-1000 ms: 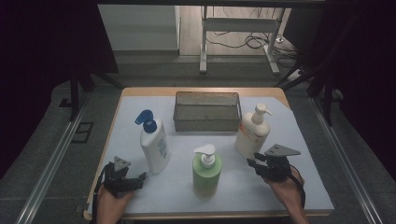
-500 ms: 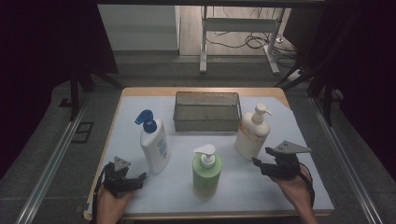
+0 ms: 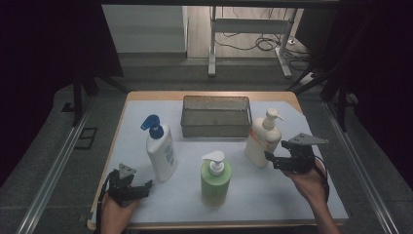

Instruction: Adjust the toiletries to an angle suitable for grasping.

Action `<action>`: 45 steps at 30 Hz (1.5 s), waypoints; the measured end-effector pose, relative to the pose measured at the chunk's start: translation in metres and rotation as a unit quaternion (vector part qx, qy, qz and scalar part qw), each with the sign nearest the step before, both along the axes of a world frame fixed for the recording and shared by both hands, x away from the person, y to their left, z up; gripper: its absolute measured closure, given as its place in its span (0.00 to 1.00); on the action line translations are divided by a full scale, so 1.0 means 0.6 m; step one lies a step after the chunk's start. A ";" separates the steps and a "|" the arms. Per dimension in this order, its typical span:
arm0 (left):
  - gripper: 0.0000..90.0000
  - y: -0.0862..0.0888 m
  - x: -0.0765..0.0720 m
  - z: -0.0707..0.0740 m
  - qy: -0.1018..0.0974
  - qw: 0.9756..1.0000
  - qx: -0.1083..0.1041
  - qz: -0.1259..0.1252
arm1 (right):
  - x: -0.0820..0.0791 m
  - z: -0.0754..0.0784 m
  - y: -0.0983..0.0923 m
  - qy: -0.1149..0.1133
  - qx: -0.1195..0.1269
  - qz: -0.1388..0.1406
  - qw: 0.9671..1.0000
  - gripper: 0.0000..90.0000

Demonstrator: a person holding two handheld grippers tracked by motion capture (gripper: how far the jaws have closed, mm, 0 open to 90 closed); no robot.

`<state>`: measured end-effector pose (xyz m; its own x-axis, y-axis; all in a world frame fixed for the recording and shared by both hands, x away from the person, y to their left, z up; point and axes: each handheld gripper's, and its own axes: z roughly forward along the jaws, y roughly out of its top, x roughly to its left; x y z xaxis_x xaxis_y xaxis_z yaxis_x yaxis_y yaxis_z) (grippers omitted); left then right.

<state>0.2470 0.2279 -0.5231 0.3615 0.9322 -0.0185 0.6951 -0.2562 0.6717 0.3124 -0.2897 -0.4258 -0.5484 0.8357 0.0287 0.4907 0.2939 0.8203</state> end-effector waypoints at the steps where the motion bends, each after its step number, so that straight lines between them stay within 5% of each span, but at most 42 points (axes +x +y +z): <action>1: 0.12 0.000 0.000 0.000 0.000 1.000 0.000 -0.001 | 0.004 0.002 0.002 0.004 0.002 -0.004 1.000 0.22; 10: 0.12 0.000 0.000 0.000 0.000 1.000 0.000 0.000 | 0.029 0.014 0.023 0.006 -0.002 -0.007 1.000 0.18; 13: 0.12 0.000 0.000 0.000 0.000 1.000 0.000 -0.001 | 0.038 0.015 0.032 -0.003 -0.010 0.003 1.000 0.27; 26: 0.12 0.000 0.000 0.000 0.000 1.000 0.000 -0.001 | 0.063 0.013 0.050 -0.012 -0.013 0.009 1.000 0.35; 37: 0.12 0.000 0.000 0.000 0.000 1.000 0.000 -0.001 | 0.058 0.016 0.052 -0.018 -0.021 0.017 0.999 0.41; 41: 0.12 0.000 0.000 0.000 0.000 1.000 0.000 0.000 | 0.056 0.024 0.048 0.005 0.006 0.018 1.000 0.41; 45: 0.12 0.000 0.000 0.000 0.000 1.000 0.000 -0.001 | 0.052 0.039 0.052 -0.002 0.000 0.016 1.000 0.41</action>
<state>0.2471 0.2280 -0.5231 0.3624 0.9318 -0.0178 0.6947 -0.2573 0.6717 0.3433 -0.2587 -0.4021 -0.5746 0.8180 0.0262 0.4778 0.3093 0.8222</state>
